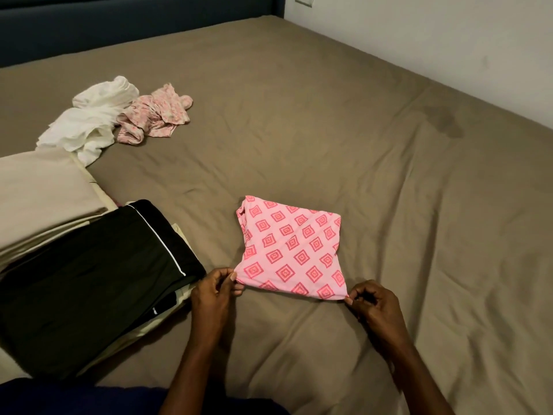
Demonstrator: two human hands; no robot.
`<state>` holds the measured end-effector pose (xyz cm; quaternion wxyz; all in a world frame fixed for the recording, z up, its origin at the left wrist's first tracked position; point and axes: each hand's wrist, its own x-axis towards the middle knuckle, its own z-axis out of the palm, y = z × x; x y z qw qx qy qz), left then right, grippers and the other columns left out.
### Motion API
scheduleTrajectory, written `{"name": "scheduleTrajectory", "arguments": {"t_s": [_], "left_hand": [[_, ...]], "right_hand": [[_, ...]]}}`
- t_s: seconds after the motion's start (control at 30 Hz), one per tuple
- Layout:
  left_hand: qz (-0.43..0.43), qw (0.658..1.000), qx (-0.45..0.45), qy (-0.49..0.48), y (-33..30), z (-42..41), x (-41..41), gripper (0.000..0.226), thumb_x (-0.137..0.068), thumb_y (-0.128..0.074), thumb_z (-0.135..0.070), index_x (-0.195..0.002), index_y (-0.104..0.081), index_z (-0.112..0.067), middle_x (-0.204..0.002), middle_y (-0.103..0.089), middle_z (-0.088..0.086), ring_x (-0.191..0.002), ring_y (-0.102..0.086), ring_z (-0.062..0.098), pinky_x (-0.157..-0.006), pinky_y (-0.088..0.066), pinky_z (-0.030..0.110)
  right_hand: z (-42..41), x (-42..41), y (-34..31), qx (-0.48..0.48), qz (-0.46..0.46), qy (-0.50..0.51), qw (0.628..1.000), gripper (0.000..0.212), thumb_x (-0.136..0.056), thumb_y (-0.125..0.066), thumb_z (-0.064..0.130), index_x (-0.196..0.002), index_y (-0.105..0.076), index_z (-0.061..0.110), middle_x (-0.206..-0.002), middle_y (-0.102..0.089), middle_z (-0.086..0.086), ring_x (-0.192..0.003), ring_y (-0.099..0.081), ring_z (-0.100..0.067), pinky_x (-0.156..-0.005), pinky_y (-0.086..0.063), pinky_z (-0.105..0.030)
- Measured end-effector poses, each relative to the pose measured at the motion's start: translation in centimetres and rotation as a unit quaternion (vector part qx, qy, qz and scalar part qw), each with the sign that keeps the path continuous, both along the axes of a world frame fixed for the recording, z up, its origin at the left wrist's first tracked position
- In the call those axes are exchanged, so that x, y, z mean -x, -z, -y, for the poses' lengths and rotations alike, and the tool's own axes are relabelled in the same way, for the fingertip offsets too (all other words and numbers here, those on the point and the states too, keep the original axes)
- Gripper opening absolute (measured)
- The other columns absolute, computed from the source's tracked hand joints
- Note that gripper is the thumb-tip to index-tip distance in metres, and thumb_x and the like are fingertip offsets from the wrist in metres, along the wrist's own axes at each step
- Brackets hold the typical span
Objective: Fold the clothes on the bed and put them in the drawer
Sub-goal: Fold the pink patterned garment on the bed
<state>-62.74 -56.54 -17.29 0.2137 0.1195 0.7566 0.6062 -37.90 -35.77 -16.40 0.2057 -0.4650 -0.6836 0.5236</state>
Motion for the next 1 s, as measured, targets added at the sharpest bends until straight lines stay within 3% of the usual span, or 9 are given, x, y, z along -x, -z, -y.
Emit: {"name": "scheduleTrajectory", "arguments": {"t_s": [0.13, 0.23, 0.3, 0.4, 0.57, 0.67, 0.77, 0.87, 1.0], "left_hand": [[-0.344, 0.93, 0.125, -0.037, -1.9, -0.1, -2.4, 0.023, -0.102, -0.049, -0.009, -0.117, -0.067, -0.008, -0.107, -0.07, 0.008, -0.092, -0.063, 0.018, -0.08, -0.05, 0.031], [-0.469, 0.876, 0.064, 0.089, -2.5, -4.7, -2.6, 0.04, -0.095, -0.046, -0.012, -0.129, -0.065, -0.003, -0.129, -0.066, 0.015, -0.119, -0.062, 0.03, -0.101, -0.049, 0.039], [-0.483, 0.85, 0.086, 0.195, -2.1, -9.1, -1.9, 0.052, -0.091, -0.043, -0.021, -0.137, -0.062, -0.005, -0.144, -0.058, 0.017, -0.137, -0.051, 0.034, -0.112, -0.04, 0.044], [-0.453, 0.815, 0.246, 0.265, -0.5, -12.8, 0.6, 0.071, -0.091, -0.025, -0.039, -0.154, -0.043, -0.012, -0.161, -0.038, 0.012, -0.149, -0.036, 0.032, -0.119, -0.03, 0.054], [-0.358, 0.847, 0.368, 0.141, 3.0, -11.0, 5.9, 0.061, -0.103, -0.023, -0.05, -0.161, -0.024, -0.033, -0.168, -0.023, 0.006, -0.155, -0.022, 0.029, -0.122, -0.016, 0.055], [-0.331, 0.847, 0.391, 0.143, 1.9, -11.1, 6.5, 0.059, -0.105, -0.032, -0.043, -0.162, -0.023, -0.029, -0.168, -0.02, 0.01, -0.155, -0.016, 0.032, -0.122, -0.015, 0.056], [-0.372, 0.844, 0.374, 0.094, -0.2, -12.9, 6.4, 0.058, -0.1, -0.034, -0.038, -0.153, -0.043, -0.015, -0.157, -0.04, 0.022, -0.149, -0.029, 0.041, -0.116, -0.027, 0.056], [-0.457, 0.81, 0.319, 0.181, -0.1, -15.4, 6.7, 0.058, -0.098, -0.031, -0.042, -0.15, -0.05, -0.023, -0.159, -0.04, 0.017, -0.15, -0.031, 0.036, -0.117, -0.028, 0.057], [-0.384, 0.823, 0.341, 0.241, 1.9, -16.2, 8.9, 0.066, -0.098, -0.016, -0.054, -0.153, -0.044, -0.031, -0.165, -0.032, 0.007, -0.154, -0.024, 0.029, -0.122, -0.018, 0.057]], "right_hand": [[-0.8, 1.3, -1.8, -0.164, 0.116, 0.038, 0.979, 0.015, -0.074, -0.066, 0.004, -0.075, -0.07, 0.019, -0.074, -0.07, 0.001, -0.064, -0.065, -0.015, -0.065, -0.052, -0.033], [-0.6, 5.4, -2.7, -0.332, 0.061, 0.037, 0.941, 0.034, -0.084, -0.056, 0.02, -0.112, -0.07, 0.008, -0.115, -0.069, -0.012, -0.103, -0.066, -0.029, -0.095, -0.053, -0.044], [0.1, 9.7, -2.3, -0.375, 0.049, -0.041, 0.925, 0.053, -0.095, -0.047, 0.031, -0.139, -0.06, 0.005, -0.145, -0.058, -0.015, -0.135, -0.051, -0.029, -0.115, -0.036, -0.038], [-0.6, 13.2, 1.5, -0.372, 0.129, -0.13, 0.91, 0.065, -0.103, -0.035, 0.047, -0.158, -0.039, 0.013, -0.167, -0.029, -0.006, -0.155, -0.026, -0.021, -0.125, -0.023, -0.045], [-3.7, 11.5, 5.2, -0.331, 0.243, -0.12, 0.904, 0.077, -0.099, -0.016, 0.072, -0.165, -0.011, 0.033, -0.173, -0.001, 0.007, -0.159, -0.002, -0.015, -0.128, -0.006, -0.044], [-4.0, 11.3, 3.5, -0.305, 0.221, -0.087, 0.922, 0.077, -0.097, -0.016, 0.073, -0.164, -0.009, 0.036, -0.174, -0.004, 0.001, -0.16, -0.005, -0.02, -0.126, -0.003, -0.039], [-4.3, 12.7, 1.9, -0.357, 0.204, -0.075, 0.908, 0.076, -0.101, -0.014, 0.07, -0.165, -0.015, 0.03, -0.173, -0.005, -0.001, -0.16, -0.004, -0.02, -0.128, -0.004, -0.04], [-5.2, 15.3, 2.3, -0.397, 0.213, -0.126, 0.884, 0.073, -0.104, -0.016, 0.066, -0.165, -0.018, 0.025, -0.173, -0.008, -0.001, -0.16, -0.005, -0.02, -0.129, -0.005, -0.042], [-8.0, 16.4, 4.3, -0.325, 0.233, -0.122, 0.908, 0.08, -0.101, -0.013, 0.069, -0.161, -0.034, 0.019, -0.168, -0.028, 0.0, -0.156, -0.023, -0.026, -0.127, -0.016, -0.045]]}}
